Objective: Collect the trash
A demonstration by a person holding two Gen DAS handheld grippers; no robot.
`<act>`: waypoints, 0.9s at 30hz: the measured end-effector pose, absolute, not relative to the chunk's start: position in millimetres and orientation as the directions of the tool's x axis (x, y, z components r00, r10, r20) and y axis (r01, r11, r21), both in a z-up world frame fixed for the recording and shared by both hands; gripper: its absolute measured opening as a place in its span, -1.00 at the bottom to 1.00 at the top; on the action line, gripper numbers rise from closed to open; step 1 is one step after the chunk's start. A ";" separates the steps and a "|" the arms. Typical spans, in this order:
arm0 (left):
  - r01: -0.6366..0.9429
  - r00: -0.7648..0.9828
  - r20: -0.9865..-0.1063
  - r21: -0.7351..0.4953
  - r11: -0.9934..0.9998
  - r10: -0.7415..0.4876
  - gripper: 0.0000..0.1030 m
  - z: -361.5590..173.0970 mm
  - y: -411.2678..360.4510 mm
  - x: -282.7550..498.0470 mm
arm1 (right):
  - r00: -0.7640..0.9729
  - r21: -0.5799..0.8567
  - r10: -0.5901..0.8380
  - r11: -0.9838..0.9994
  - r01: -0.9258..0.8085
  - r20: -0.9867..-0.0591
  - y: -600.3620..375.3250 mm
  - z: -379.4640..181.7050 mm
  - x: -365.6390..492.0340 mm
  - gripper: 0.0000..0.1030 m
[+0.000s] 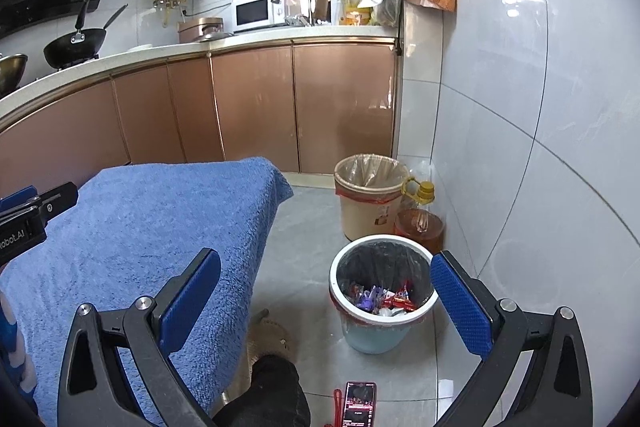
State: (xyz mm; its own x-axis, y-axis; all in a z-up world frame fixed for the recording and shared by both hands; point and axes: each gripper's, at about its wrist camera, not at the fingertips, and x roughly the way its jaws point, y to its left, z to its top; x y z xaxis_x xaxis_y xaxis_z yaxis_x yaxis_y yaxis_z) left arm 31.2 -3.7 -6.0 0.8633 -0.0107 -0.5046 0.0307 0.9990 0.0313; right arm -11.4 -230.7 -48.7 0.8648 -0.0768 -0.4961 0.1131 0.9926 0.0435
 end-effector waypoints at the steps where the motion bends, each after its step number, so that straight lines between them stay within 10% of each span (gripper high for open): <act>1: 0.037 0.859 -0.512 0.031 0.999 -0.016 0.61 -9.1 -4.1 33.3 | 0.862 0.043 -0.078 0.992 0.115 -0.501 -231.1 -51.1 -9.5 0.99; 27: 0.054 0.848 -0.529 0.029 0.998 -0.030 0.61 -21.0 -6.2 39.3 | 0.840 0.047 -0.095 0.989 0.141 -0.534 -233.9 -65.9 0.1 0.99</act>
